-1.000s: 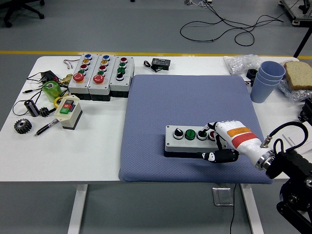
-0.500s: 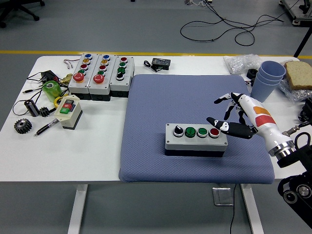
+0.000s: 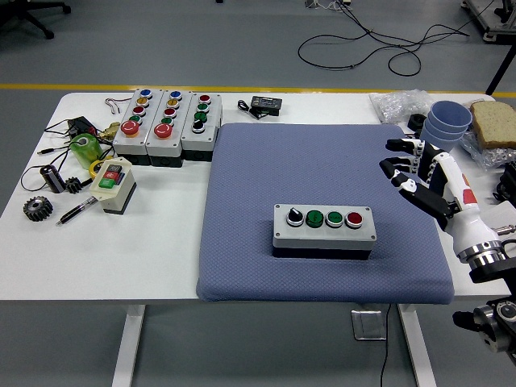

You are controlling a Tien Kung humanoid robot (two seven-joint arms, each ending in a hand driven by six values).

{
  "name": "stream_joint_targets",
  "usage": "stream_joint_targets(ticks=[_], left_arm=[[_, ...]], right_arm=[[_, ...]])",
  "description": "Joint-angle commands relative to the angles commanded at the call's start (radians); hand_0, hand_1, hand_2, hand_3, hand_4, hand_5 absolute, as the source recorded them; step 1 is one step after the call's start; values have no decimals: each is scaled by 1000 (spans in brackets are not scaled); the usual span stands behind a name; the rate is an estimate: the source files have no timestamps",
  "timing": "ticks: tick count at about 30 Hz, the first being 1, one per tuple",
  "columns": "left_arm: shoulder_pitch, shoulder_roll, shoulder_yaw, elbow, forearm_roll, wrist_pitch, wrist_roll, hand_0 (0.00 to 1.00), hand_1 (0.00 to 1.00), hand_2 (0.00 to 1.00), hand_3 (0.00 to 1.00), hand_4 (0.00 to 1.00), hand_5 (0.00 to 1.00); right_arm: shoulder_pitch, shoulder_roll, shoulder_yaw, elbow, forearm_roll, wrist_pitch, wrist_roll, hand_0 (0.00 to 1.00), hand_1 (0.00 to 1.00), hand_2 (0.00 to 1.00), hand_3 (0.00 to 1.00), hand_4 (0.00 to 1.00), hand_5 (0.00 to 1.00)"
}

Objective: Pick up the button,place it on the desk,press the button,press the button

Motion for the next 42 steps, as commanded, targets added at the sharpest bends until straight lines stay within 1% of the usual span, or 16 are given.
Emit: stream_joint_targets(ticks=[1, 12, 13, 14, 18, 20, 30, 31, 42], left_arm=[[0, 0, 0, 0, 0, 0, 0, 597, 633, 675, 546, 356, 697], [-5, 0, 6, 0, -12, 1, -2, 596, 634, 675, 546, 358, 703], [-5, 0, 6, 0, -11, 1, -2, 596, 635, 675, 546, 356, 701], [-6, 0, 8, 0, -13, 1, -3, 596, 635, 675, 546, 356, 701], [-7, 0, 7, 0, -14, 2, -3, 596, 635, 675, 546, 356, 701], [-7, 0, 8, 0, -15, 2, -3, 597, 635, 675, 547, 353, 698], [-5, 0, 15, 0, -25, 0, -4, 597, 635, 675, 547, 353, 697], [-5, 0, 16, 0, -26, 0, -4, 598, 635, 675, 548, 351, 690], [-6, 0, 8, 0, -18, 1, -5, 597, 635, 674, 547, 352, 692]], right_arm=[[-2, 3, 2, -3, 39, -1, 1, 709, 658, 714, 683, 810, 383], [-11, 29, 16, -29, 506, -11, -35, 710, 658, 709, 672, 799, 373], [-11, 29, 16, -30, 537, -10, -37, 701, 652, 684, 650, 794, 366], [-12, 30, 18, -32, 564, -8, -43, 701, 652, 684, 650, 794, 366], [-14, 32, 18, -38, 576, 10, -60, 701, 652, 684, 650, 794, 366], [-14, 32, 18, -40, 574, 14, -61, 687, 638, 668, 632, 780, 349], [-13, 32, 27, -46, 565, 15, -59, 687, 637, 668, 632, 778, 348], [-13, 32, 28, -46, 564, 14, -59, 683, 634, 669, 628, 755, 326], [-11, 31, 31, -49, 561, 12, -59, 680, 634, 668, 625, 743, 317]])
